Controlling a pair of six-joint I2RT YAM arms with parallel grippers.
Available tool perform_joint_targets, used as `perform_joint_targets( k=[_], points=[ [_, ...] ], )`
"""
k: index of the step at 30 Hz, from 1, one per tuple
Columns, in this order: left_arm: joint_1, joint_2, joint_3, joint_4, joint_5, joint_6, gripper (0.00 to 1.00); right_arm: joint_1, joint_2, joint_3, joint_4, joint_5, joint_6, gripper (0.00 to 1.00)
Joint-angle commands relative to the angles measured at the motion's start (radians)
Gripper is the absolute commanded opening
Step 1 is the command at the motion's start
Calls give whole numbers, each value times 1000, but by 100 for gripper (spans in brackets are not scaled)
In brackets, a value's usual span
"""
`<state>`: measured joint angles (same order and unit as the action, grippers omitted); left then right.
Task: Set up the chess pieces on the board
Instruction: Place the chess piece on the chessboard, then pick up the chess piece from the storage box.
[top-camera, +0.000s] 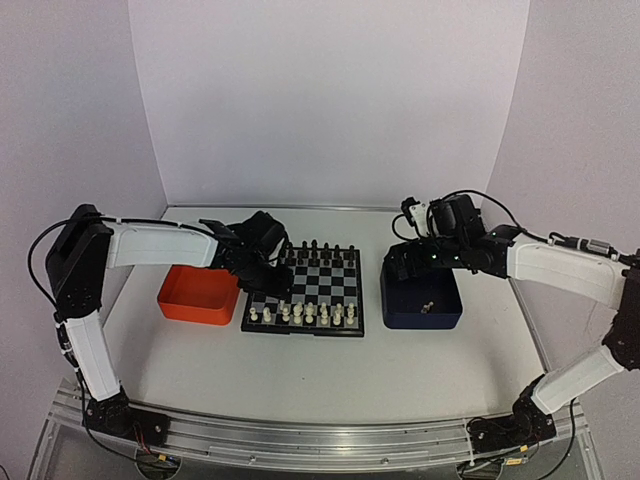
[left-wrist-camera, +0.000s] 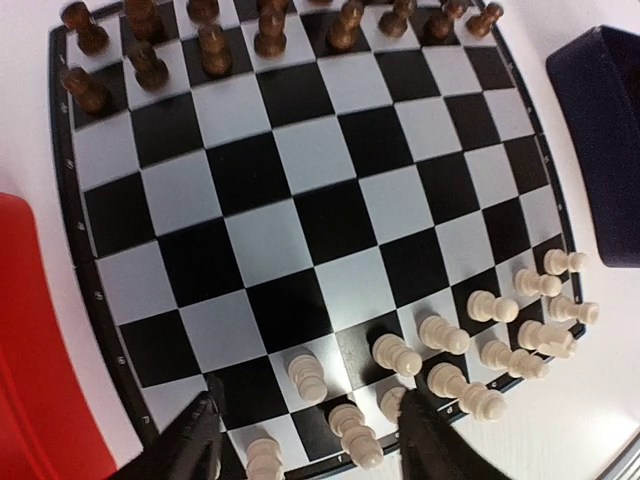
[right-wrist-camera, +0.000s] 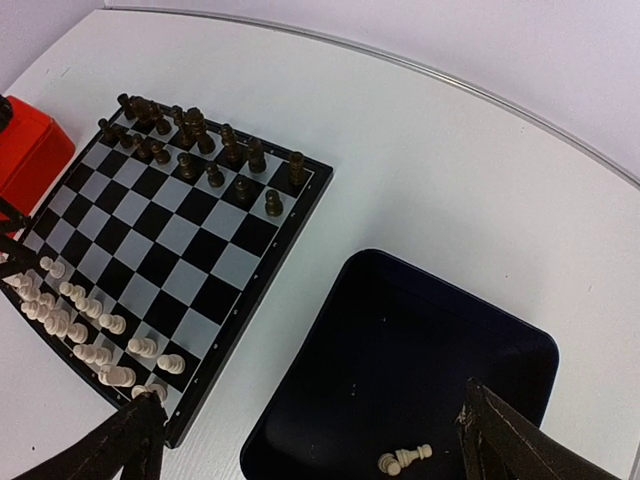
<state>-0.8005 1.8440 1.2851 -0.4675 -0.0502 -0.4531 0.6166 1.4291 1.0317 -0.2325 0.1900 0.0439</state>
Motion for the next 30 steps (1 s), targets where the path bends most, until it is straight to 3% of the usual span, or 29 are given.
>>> perform_joint_targets(
  k=[1,5,11,16,21,25,30],
  points=[
    [-6,-132,116,-34,-80,-3,72,-10,-30,-13,-2,61,55,98],
    [-3,-155,199,-24,-140,15,99,-47,2,47,-128,49,117,98],
    [62,-113,290,111,-166,87,100,-149,132,226,-441,-66,210,98],
    [224,-76,271,230,-33,9,100,-191,221,292,-574,-113,214,97],
    [265,-10,360,237,-40,-25,100,-205,312,409,-761,-159,208,93],
    [271,47,410,230,-71,-23,100,-204,377,423,-805,-216,149,88],
    [289,78,398,338,-128,-17,100,-205,439,411,-815,-111,83,88]
  ],
)
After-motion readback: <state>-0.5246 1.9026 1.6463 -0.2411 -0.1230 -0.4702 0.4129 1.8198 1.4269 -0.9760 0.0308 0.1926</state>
